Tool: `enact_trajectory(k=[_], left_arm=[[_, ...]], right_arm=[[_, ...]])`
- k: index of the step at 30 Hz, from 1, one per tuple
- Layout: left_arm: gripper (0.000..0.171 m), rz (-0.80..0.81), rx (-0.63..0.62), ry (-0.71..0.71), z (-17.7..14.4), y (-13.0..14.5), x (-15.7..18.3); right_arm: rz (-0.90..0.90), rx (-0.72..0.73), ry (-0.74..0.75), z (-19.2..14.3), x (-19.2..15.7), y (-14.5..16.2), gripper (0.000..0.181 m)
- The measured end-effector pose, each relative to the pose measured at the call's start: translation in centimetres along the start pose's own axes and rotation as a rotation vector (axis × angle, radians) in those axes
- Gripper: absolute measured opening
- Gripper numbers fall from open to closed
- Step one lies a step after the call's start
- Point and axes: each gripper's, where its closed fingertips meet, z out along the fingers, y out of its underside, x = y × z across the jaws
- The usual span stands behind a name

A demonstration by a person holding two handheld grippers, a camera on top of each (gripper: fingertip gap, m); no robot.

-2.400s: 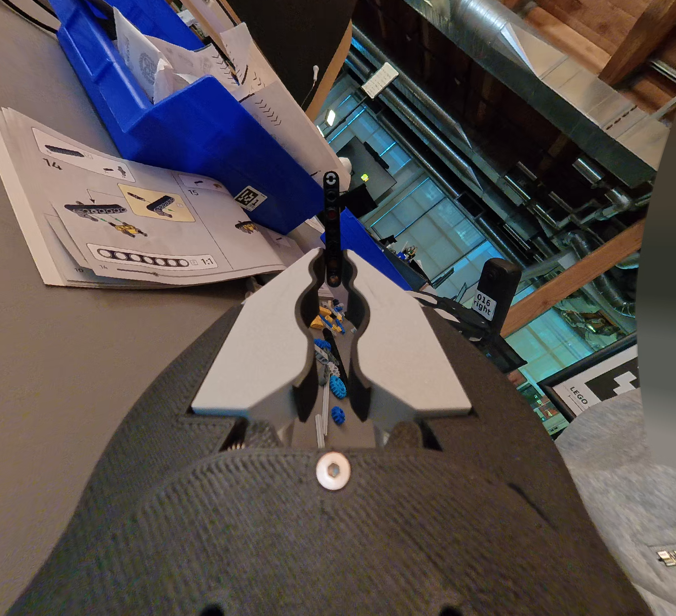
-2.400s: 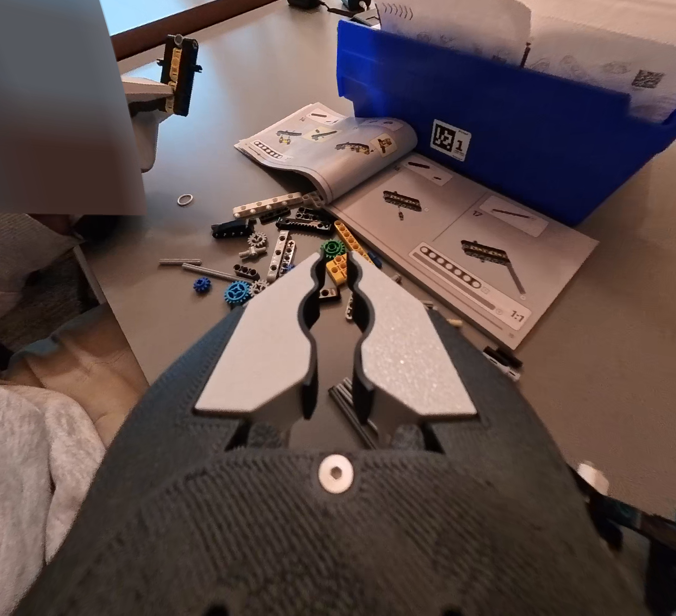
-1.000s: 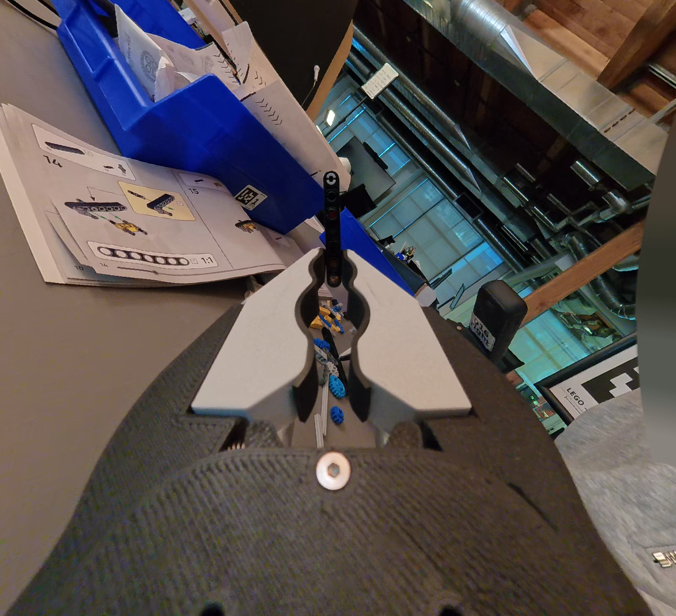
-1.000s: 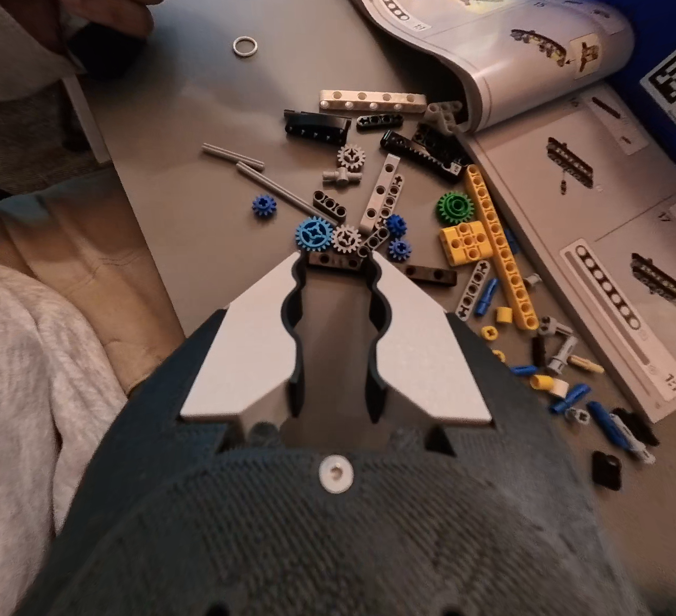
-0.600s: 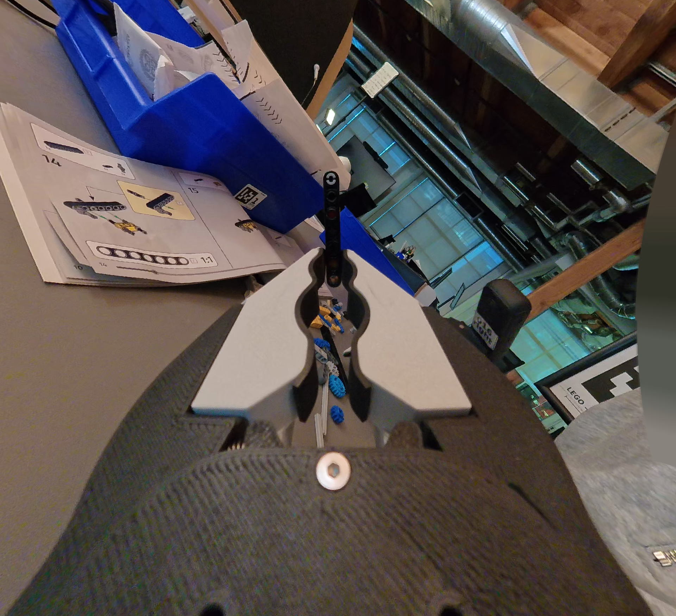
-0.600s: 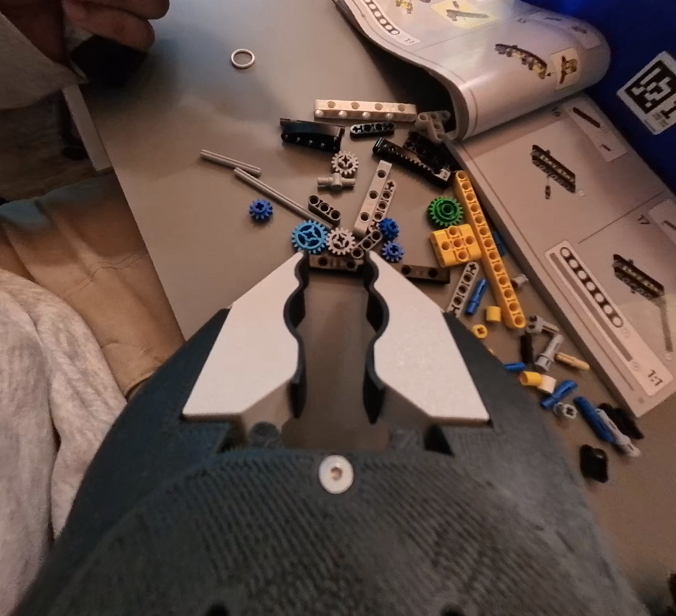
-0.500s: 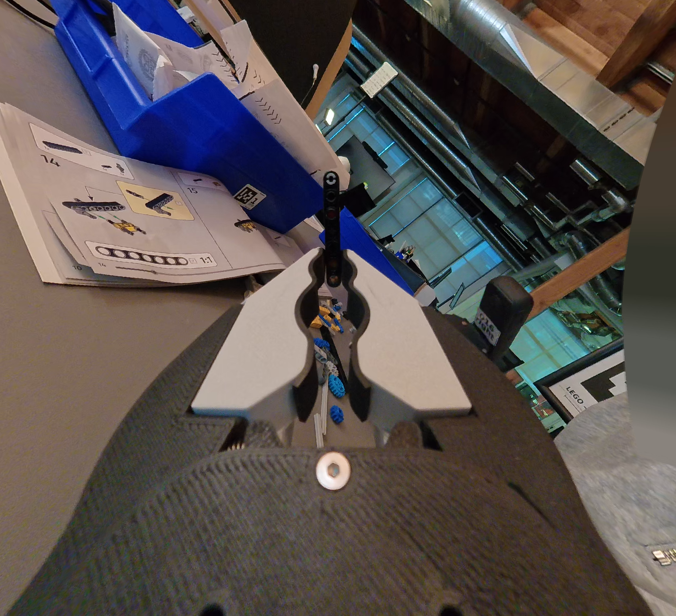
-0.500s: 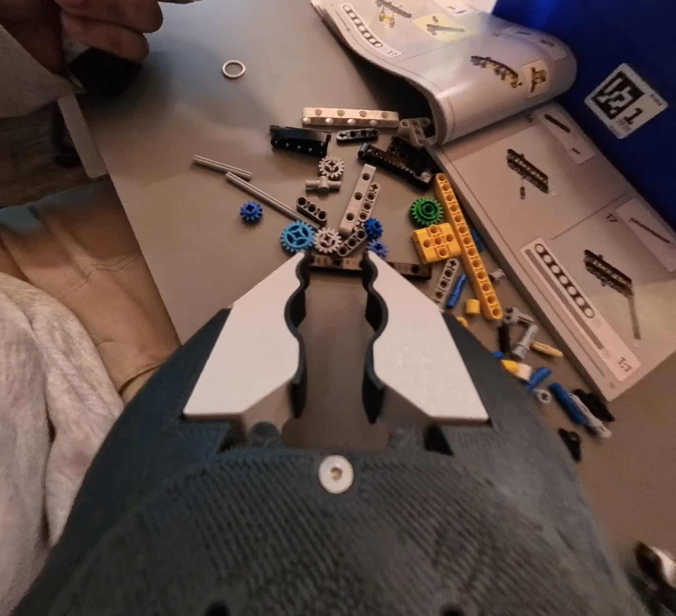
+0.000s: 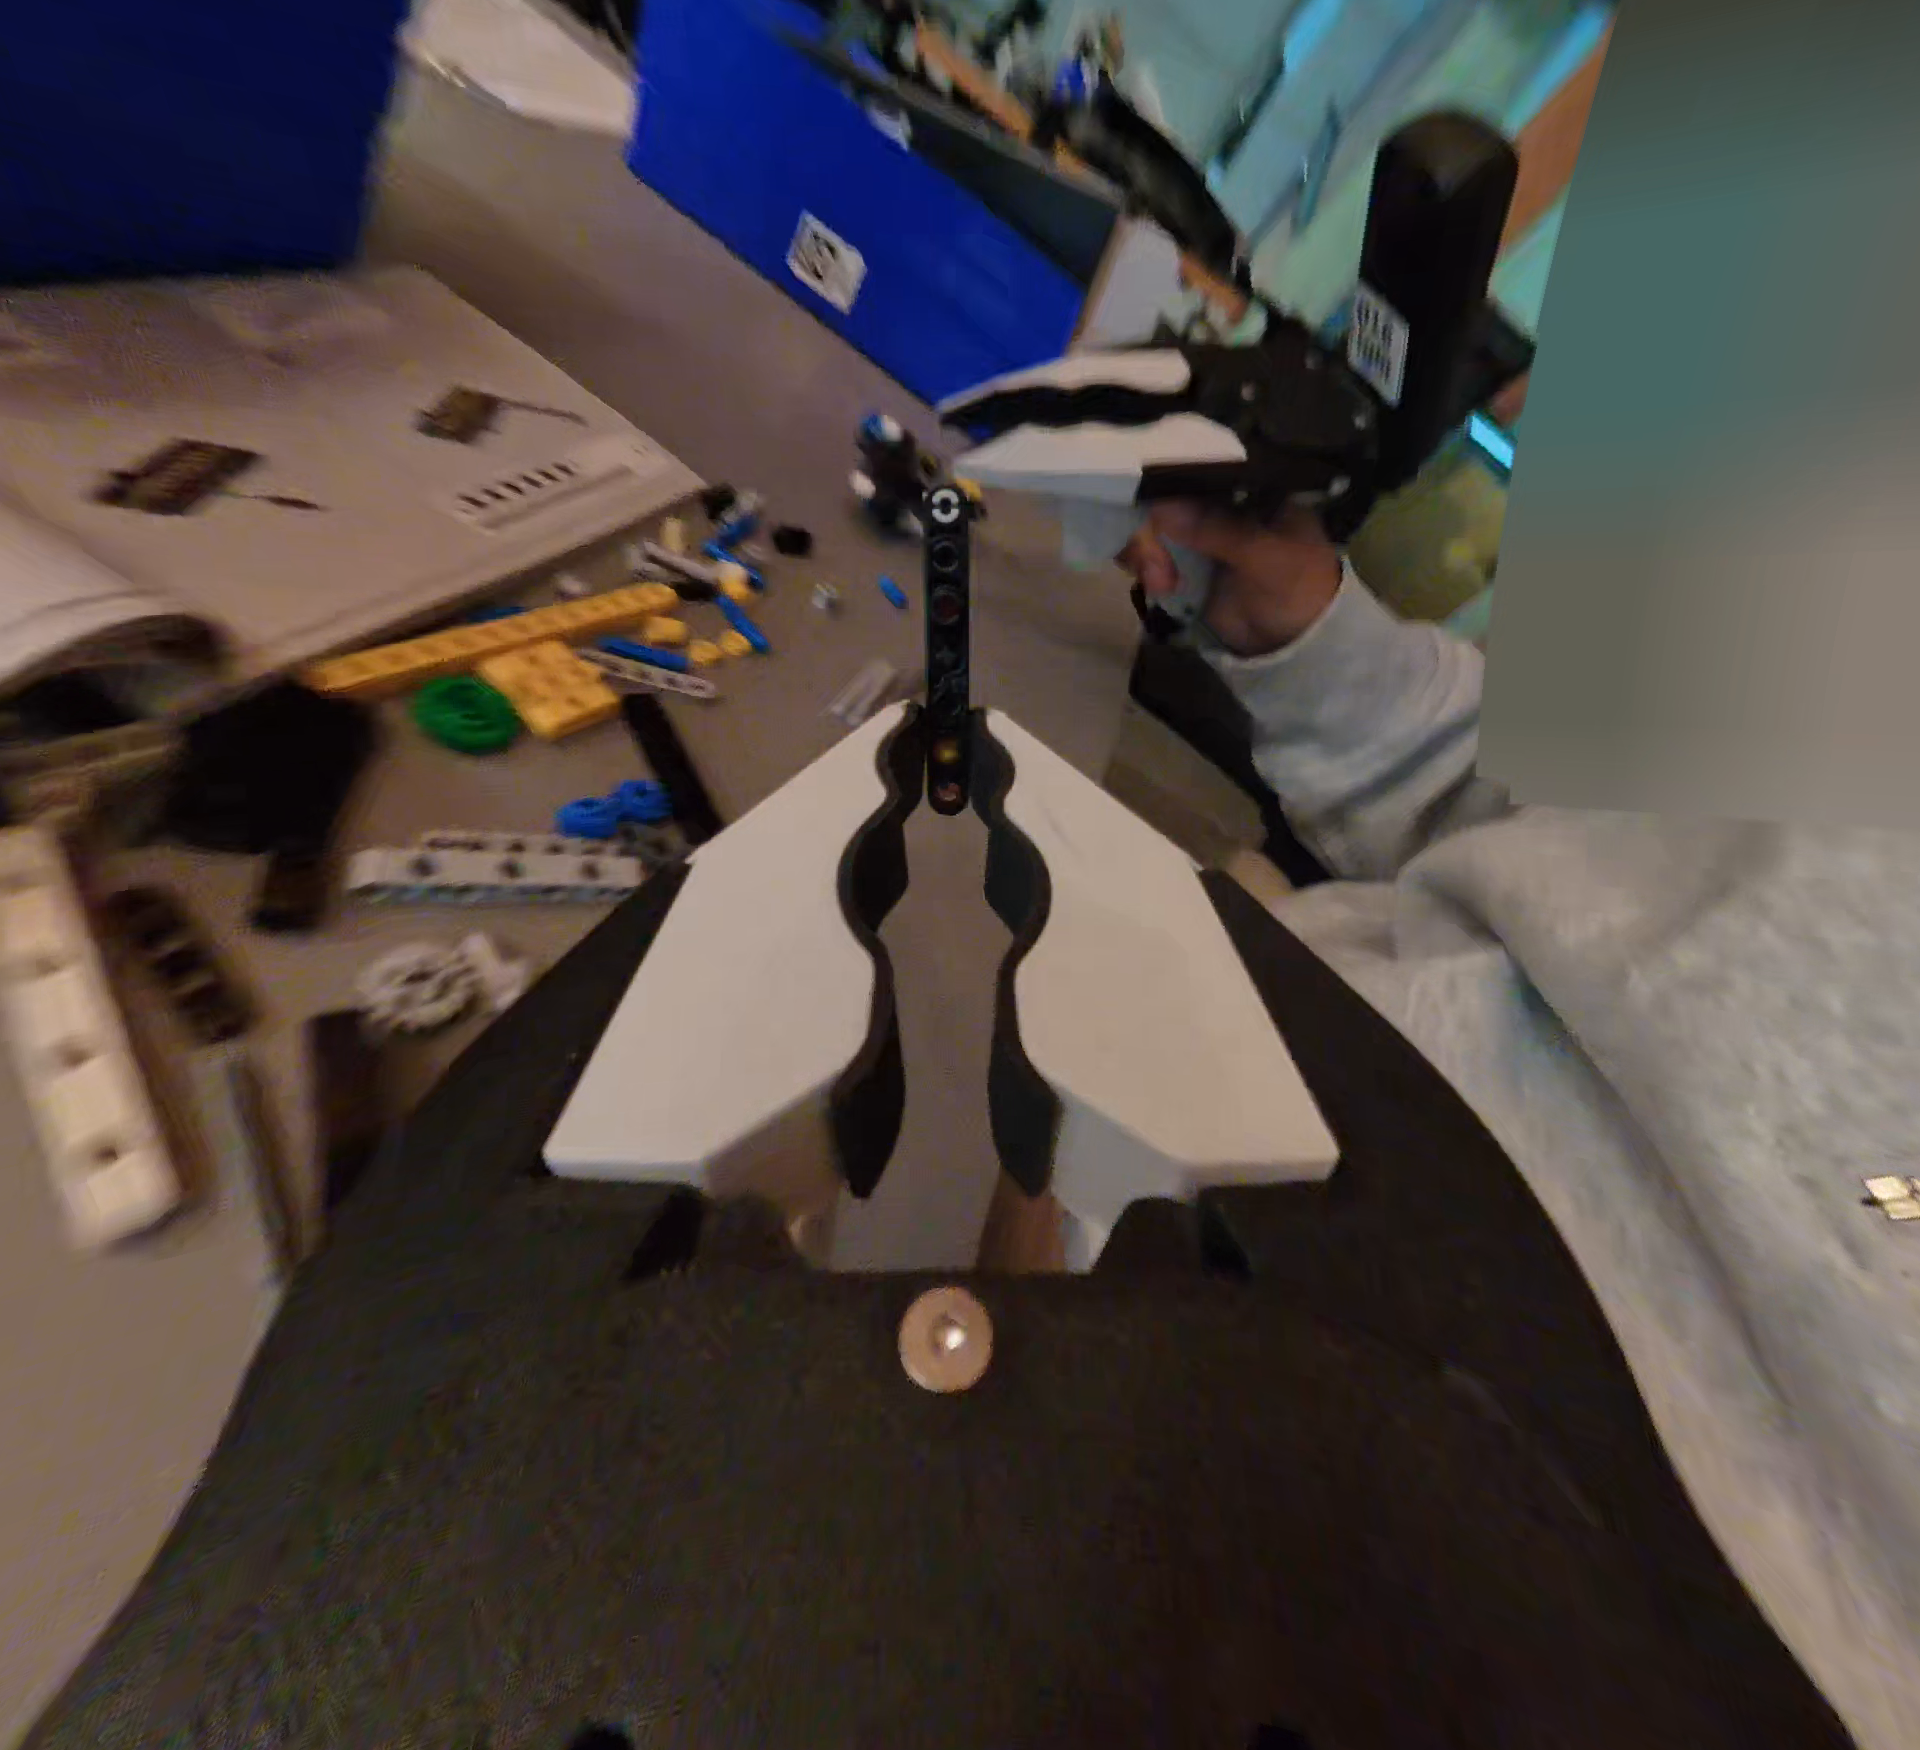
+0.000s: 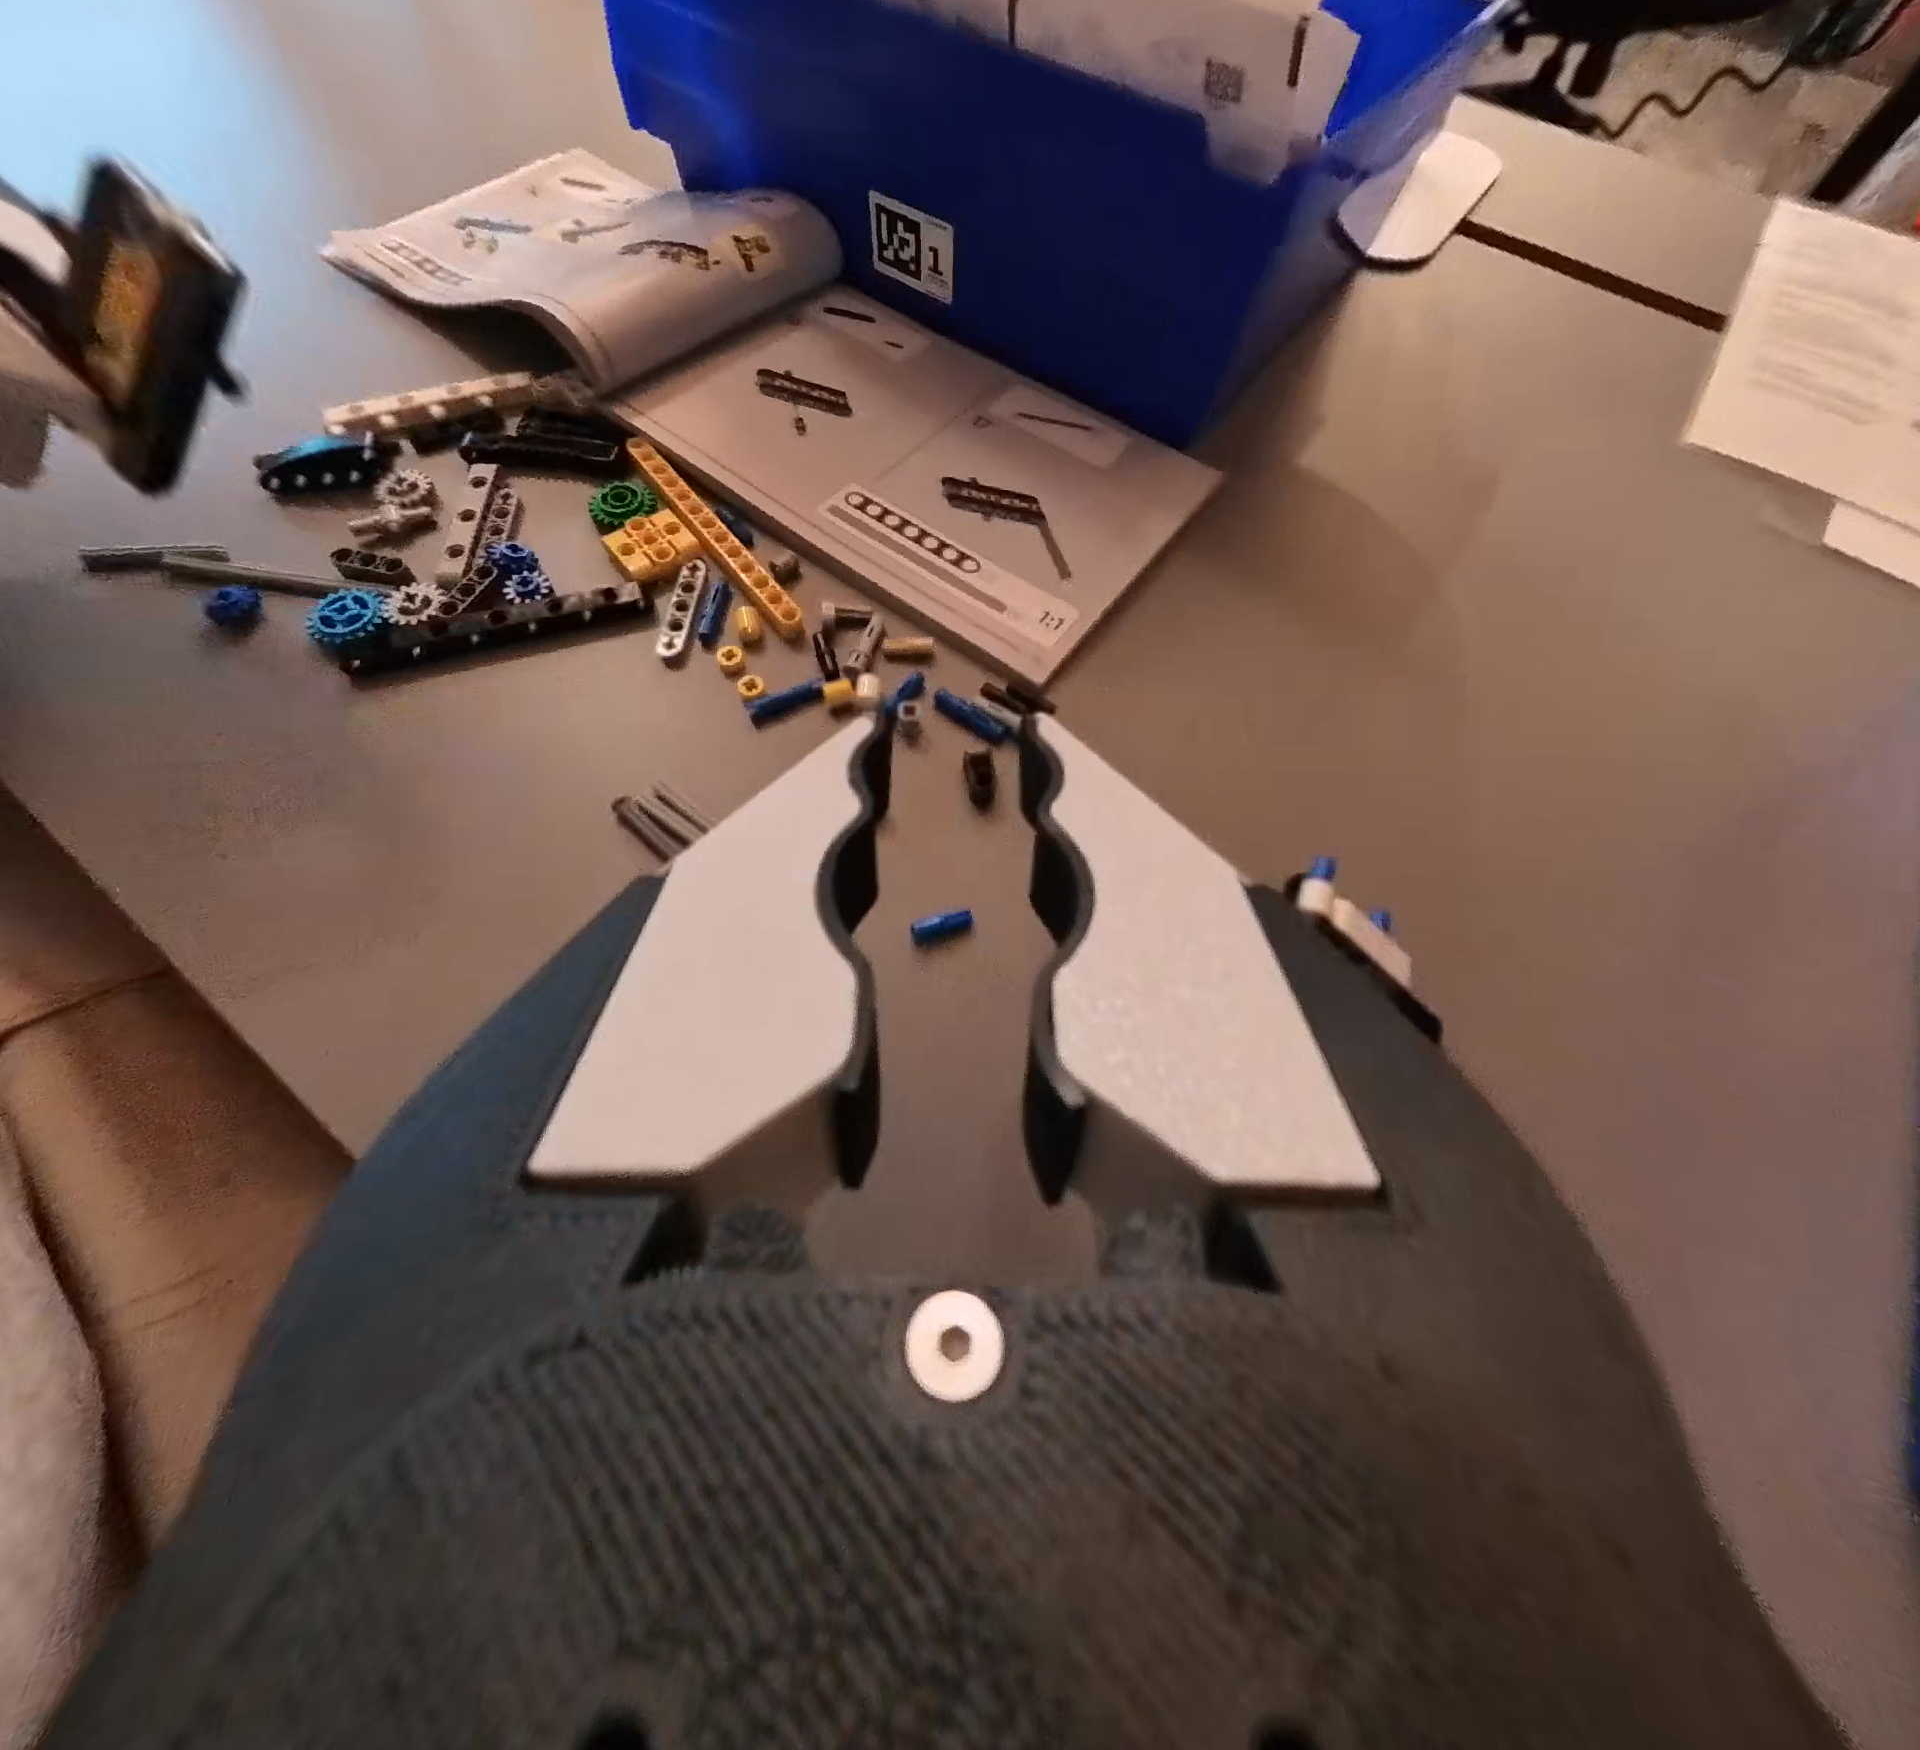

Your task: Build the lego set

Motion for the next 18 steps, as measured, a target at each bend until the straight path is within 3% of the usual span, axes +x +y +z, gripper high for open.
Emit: enact_trajectory(k=[5,8,13,18], left_arm=[[0.007,0.203,-0.341,-0.014,5.7,3.7,1.7],[0.007,0.324,-0.485,-0.027,7.8,4.9,1.9],[0.008,0.436,-0.651,-0.088,9.2,6.0,0.9],[0.008,0.479,-0.747,-0.115,10.3,6.9,0.1]], right_arm=[[0.014,0.054,-0.018,-0.9,0.5,0.9,0.023],[0.025,0.070,-0.034,-1.6,0.9,1.3,0.023],[0.117,0.153,-0.096,-3.0,1.0,0.6,0.024],[0.160,0.141,-0.101,-2.9,1.7,1.4,0.025]])
